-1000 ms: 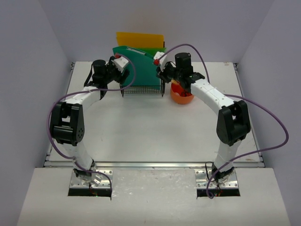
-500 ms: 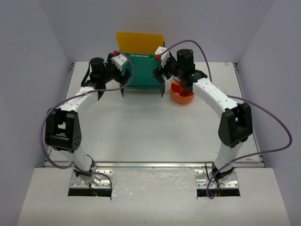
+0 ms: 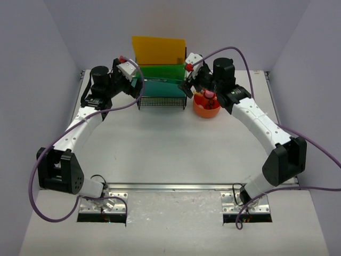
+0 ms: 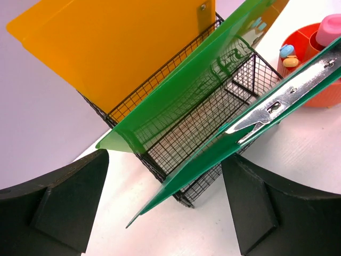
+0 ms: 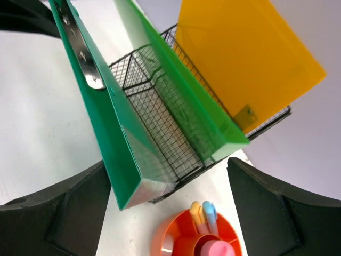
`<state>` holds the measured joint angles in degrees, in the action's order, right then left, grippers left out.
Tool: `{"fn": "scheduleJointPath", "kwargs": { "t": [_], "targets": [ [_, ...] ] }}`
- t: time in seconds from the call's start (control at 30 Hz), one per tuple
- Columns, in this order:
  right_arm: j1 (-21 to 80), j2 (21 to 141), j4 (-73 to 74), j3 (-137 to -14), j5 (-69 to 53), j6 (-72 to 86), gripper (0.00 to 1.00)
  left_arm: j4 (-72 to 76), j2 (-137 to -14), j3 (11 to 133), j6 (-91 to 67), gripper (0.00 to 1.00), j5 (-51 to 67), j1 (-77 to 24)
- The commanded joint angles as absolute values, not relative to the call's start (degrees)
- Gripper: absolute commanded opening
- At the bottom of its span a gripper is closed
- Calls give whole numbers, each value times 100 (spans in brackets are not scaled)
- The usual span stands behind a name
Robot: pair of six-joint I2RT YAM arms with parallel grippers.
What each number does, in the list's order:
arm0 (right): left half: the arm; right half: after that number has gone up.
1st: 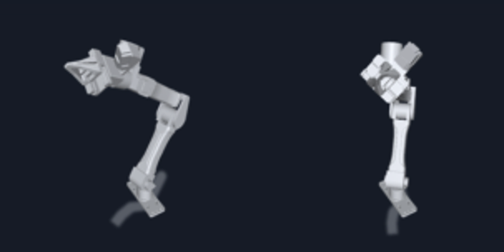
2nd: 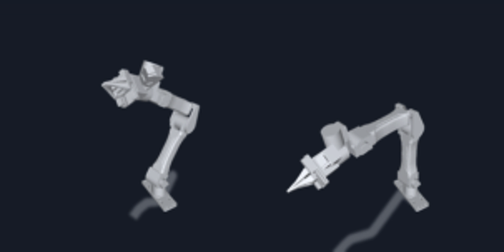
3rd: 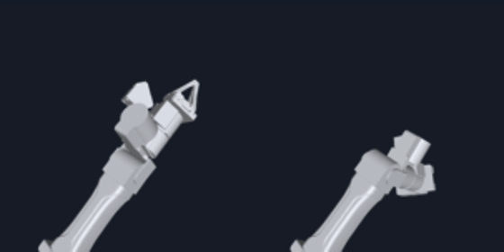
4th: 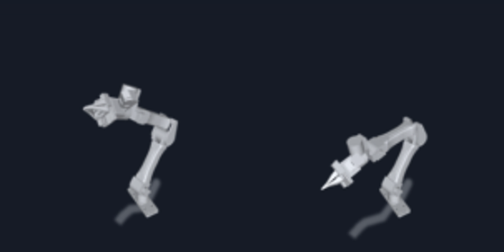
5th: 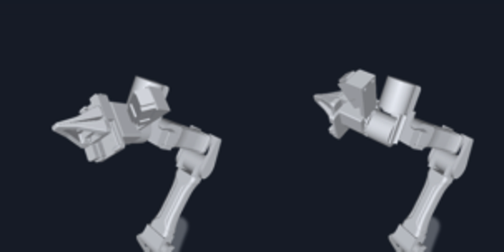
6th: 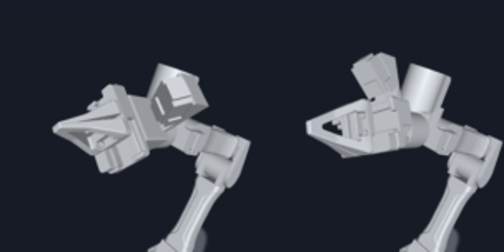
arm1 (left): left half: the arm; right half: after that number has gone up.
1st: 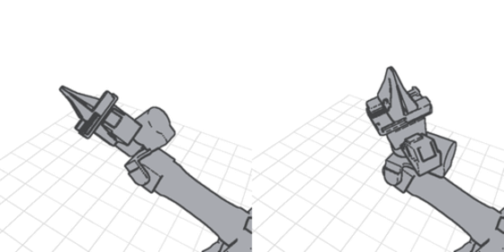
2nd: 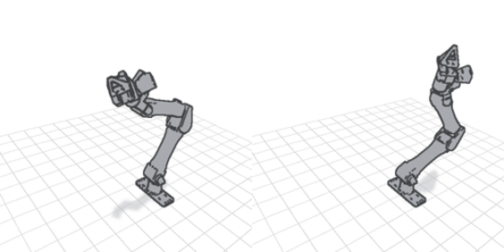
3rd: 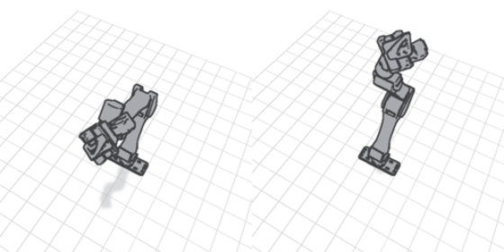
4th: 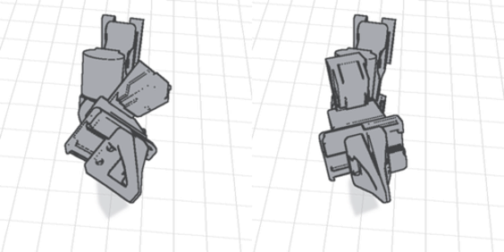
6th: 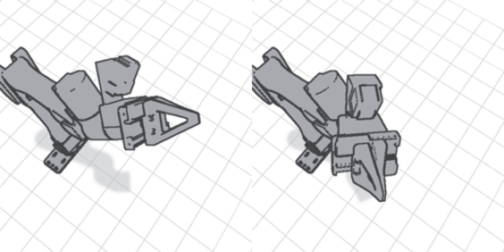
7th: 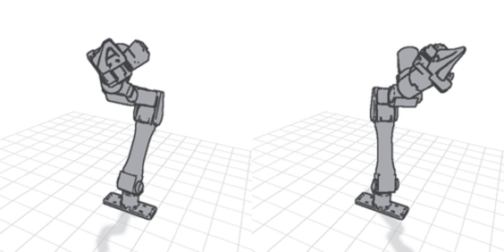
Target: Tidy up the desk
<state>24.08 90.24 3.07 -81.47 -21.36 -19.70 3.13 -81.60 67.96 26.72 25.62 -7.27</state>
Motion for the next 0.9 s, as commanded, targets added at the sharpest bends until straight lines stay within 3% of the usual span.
{"fn": "scheduleJointPath", "kwargs": {
  "t": [0.0, 0.23, 0.43, 0.87],
  "targets": [
    [2399, 8812, 364, -7863, -2183, -1934, 86, 152, -7881, 6580, 2628, 84, 2500, -765],
    [2399, 8420, 371, -7254, -2443, -1926, 85, 122, -7606, 6064, 2505, 85, 2522, -765],
    [2388, 8591, 240, -7492, -2279, -1872, 85, 291, -7765, 6274, 2308, 85, 2601, -765],
    [2014, 11048, 38, -10602, -1567, -1214, 86, 1017, -10021, 8798, 1736, 86, 1824, -683]
  ]
}}
